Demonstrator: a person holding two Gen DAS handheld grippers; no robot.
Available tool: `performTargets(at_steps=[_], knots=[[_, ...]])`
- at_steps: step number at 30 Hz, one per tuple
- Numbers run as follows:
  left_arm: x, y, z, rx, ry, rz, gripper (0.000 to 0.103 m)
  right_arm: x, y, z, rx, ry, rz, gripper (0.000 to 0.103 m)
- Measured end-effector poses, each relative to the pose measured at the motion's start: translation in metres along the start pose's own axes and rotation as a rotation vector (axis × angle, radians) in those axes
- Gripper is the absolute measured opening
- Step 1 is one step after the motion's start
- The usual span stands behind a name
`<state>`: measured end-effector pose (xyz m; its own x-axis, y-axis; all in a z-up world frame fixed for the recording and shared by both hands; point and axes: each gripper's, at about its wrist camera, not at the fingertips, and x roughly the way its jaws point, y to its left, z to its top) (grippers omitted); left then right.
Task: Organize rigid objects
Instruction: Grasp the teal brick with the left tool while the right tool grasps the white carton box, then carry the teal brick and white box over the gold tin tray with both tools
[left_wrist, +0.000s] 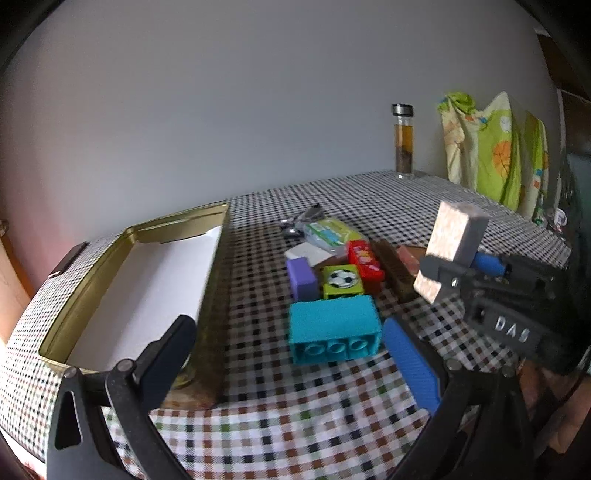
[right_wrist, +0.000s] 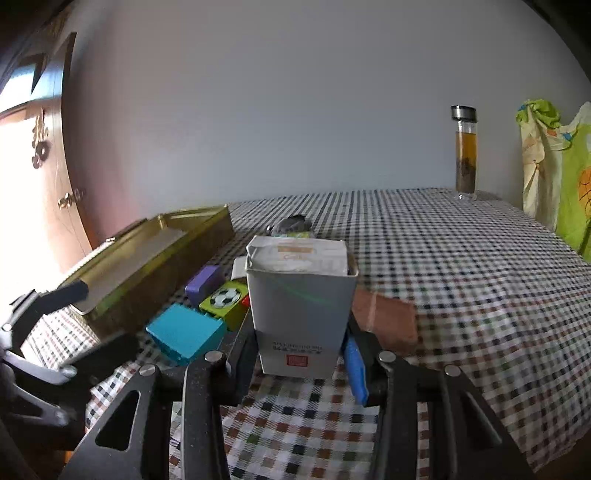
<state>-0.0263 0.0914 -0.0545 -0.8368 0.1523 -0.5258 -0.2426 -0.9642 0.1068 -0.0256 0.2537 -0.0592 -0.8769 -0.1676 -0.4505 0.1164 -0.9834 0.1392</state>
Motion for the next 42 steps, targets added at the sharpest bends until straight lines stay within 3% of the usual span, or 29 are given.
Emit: performTargets(at_steps=[8, 15, 17, 18, 20, 26, 32, 42], knots=[[0.023, -0.019, 0.003, 0.045, 0.065, -0.039, 0.102, -0.006, -0.006, 0.001, 0.009, -0.027, 0.002, 0.044], [0.041, -0.019, 0.001, 0.039, 0.121, -0.035, 0.092, -0.006, -0.005, 0.000, 0.003, -0.033, 0.025, 0.044], [0.043, -0.019, -0.001, 0.048, 0.112, -0.022, 0.080, -0.005, -0.004, -0.003, -0.003, -0.030, 0.027, 0.044], [0.044, -0.018, -0.002, 0.039, 0.114, -0.041, 0.068, -0.005, -0.004, -0.003, -0.004, -0.028, 0.027, 0.044], [0.044, -0.017, -0.003, 0.030, 0.119, -0.060, 0.066, -0.004, -0.004, -0.004, 0.000, -0.025, 0.030, 0.044], [0.036, -0.016, -0.005, 0.042, 0.094, -0.053, 0.065, -0.008, -0.001, -0.007, 0.002, -0.034, 0.032, 0.044], [0.010, -0.005, 0.005, 0.020, -0.004, -0.025, 0.065, -0.011, 0.004, -0.003, -0.013, -0.045, 0.049, 0.044], [-0.015, 0.038, 0.017, -0.070, -0.092, 0.055, 0.065, -0.013, 0.025, 0.013, -0.067, -0.047, 0.107, 0.044]])
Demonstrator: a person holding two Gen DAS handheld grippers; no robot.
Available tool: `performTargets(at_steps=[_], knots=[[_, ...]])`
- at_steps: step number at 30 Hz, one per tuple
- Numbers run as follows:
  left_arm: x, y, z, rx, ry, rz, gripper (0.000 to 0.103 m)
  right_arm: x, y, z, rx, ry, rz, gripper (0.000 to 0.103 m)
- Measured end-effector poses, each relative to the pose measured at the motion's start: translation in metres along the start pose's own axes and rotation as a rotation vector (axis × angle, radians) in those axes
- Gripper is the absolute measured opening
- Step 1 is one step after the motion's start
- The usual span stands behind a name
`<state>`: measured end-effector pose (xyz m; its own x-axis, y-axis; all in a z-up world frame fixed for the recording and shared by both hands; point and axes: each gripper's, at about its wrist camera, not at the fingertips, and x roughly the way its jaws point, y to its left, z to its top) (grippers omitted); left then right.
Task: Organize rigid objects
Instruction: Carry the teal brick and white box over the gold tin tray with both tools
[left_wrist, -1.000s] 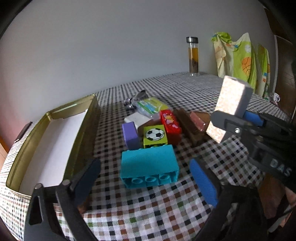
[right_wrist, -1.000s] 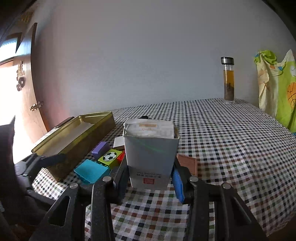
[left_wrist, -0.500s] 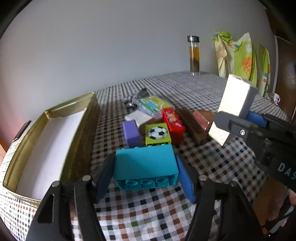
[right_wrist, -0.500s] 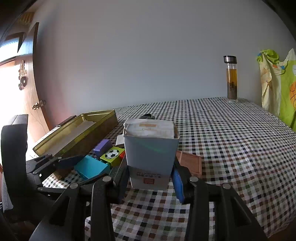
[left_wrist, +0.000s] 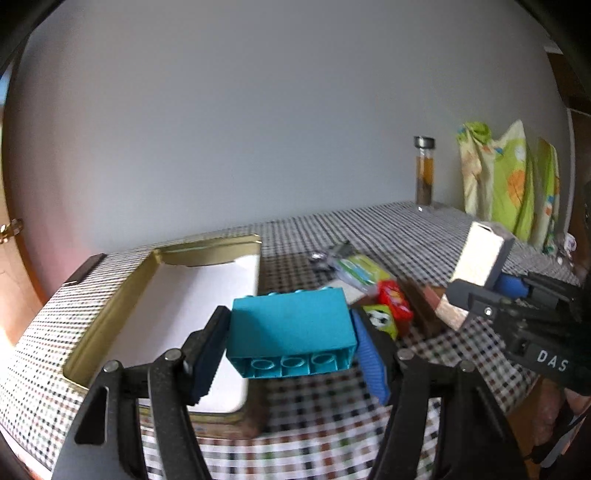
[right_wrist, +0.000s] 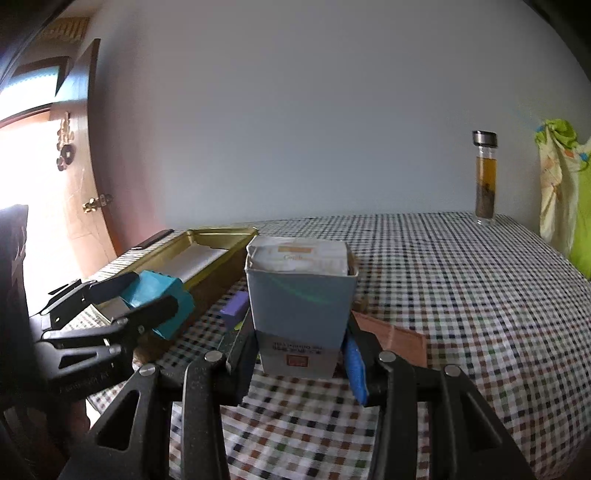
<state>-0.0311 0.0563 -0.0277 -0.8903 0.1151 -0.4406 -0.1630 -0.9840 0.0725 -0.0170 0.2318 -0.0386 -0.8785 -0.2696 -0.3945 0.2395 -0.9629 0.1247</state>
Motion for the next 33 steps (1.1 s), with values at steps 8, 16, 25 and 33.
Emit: performTargets(at_steps=[8, 16, 25, 33], knots=[[-0.002, 0.035, 0.005, -0.060, -0.011, 0.065, 0.065, 0.017, 0.021, 0.019, -0.032, 0.038, 0.092, 0.044], [0.009, 0.065, 0.004, -0.093, 0.011, 0.126, 0.065, 0.041, 0.051, 0.040, -0.085, 0.072, 0.157, 0.044], [0.017, 0.091, 0.007, -0.117, 0.023, 0.177, 0.065, 0.071, 0.084, 0.063, -0.145, 0.102, 0.197, 0.044], [0.021, 0.104, 0.009, -0.133, 0.035, 0.205, 0.065, 0.091, 0.101, 0.068, -0.160, 0.141, 0.228, 0.044]])
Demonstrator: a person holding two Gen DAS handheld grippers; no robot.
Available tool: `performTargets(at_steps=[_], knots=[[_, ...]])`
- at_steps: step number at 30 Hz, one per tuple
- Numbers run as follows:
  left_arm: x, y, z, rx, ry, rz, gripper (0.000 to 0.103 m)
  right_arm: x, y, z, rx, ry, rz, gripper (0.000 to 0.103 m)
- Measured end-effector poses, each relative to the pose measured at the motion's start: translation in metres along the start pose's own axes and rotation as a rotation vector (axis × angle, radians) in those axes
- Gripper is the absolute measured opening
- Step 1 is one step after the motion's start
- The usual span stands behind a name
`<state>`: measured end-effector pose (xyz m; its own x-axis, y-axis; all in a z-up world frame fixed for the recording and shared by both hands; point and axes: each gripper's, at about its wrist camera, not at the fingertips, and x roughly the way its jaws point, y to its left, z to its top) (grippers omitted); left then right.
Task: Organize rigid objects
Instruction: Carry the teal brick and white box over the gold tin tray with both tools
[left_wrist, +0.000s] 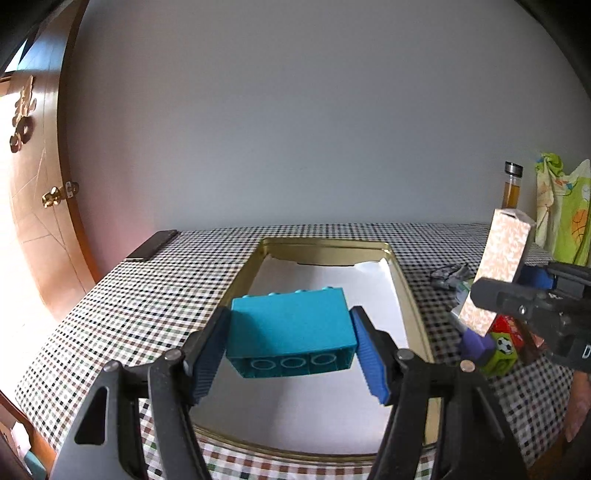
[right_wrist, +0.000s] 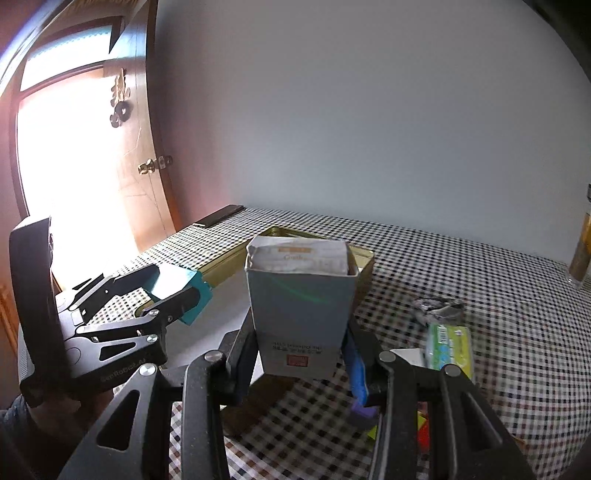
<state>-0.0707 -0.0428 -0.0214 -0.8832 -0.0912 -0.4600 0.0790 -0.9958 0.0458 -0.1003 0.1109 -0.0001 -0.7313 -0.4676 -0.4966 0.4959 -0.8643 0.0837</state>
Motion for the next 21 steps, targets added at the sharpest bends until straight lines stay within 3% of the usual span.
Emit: performTargets(at_steps=[21], knots=[[0.016, 0.017, -0.002, -0.022, 0.041, 0.027, 0.065, 0.023, 0.012, -0.001, -0.025, 0.055, 0.024, 0.044]])
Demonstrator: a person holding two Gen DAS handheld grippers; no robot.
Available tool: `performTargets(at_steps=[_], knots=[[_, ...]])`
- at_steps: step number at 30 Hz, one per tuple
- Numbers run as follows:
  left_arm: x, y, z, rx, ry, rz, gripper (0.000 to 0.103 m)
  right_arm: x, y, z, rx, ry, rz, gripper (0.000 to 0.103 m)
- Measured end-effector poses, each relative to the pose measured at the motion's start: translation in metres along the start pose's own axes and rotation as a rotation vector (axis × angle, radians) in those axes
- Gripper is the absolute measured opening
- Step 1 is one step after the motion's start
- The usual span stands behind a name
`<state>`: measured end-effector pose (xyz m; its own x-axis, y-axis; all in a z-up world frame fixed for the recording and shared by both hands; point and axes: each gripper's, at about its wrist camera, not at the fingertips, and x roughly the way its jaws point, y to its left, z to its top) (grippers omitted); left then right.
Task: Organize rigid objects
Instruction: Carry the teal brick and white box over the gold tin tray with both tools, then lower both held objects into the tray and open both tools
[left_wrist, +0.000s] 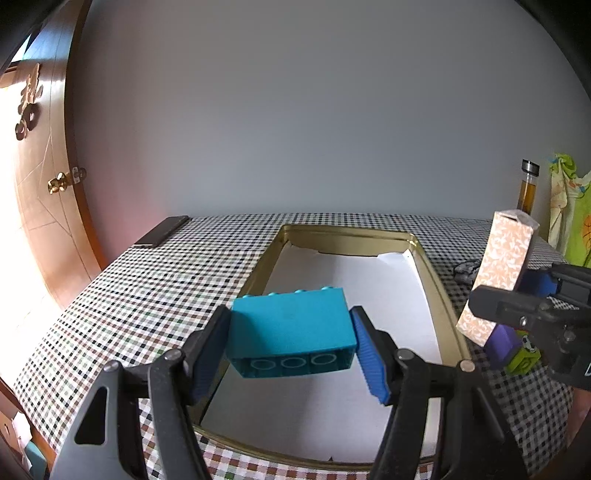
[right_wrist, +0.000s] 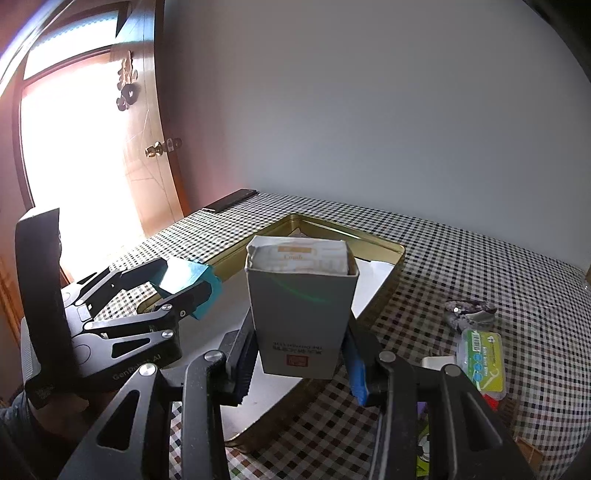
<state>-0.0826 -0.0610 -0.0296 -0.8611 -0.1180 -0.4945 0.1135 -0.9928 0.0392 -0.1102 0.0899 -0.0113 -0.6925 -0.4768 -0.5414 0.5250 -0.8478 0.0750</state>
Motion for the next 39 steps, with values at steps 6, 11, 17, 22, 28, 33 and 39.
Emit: performTargets(at_steps=[6, 11, 17, 22, 28, 33, 39], knots=[[0.008, 0.004, 0.004, 0.013, 0.004, 0.008, 0.065, 0.007, 0.001, 0.005, -0.007, 0.013, 0.002, 0.044], [0.011, 0.003, 0.007, 0.029, 0.007, 0.004, 0.065, 0.015, 0.001, 0.014, -0.016, 0.042, 0.002, 0.044], [0.021, 0.003, 0.012, 0.037, 0.038, -0.007, 0.065, 0.034, -0.001, 0.027, -0.011, 0.119, 0.025, 0.044], [0.029, 0.001, 0.017, 0.051, 0.058, -0.012, 0.065, 0.050, -0.003, 0.036, -0.015, 0.174, 0.023, 0.045], [0.036, -0.004, 0.022, 0.075, 0.102, -0.013, 0.065, 0.067, -0.005, 0.048, -0.018, 0.244, 0.030, 0.044], [0.042, -0.006, 0.026, 0.071, 0.149, -0.048, 0.065, 0.077, -0.004, 0.055, -0.035, 0.297, 0.026, 0.045], [0.051, -0.012, 0.033, 0.107, 0.201, -0.062, 0.065, 0.091, -0.003, 0.060, -0.056, 0.378, 0.025, 0.045]])
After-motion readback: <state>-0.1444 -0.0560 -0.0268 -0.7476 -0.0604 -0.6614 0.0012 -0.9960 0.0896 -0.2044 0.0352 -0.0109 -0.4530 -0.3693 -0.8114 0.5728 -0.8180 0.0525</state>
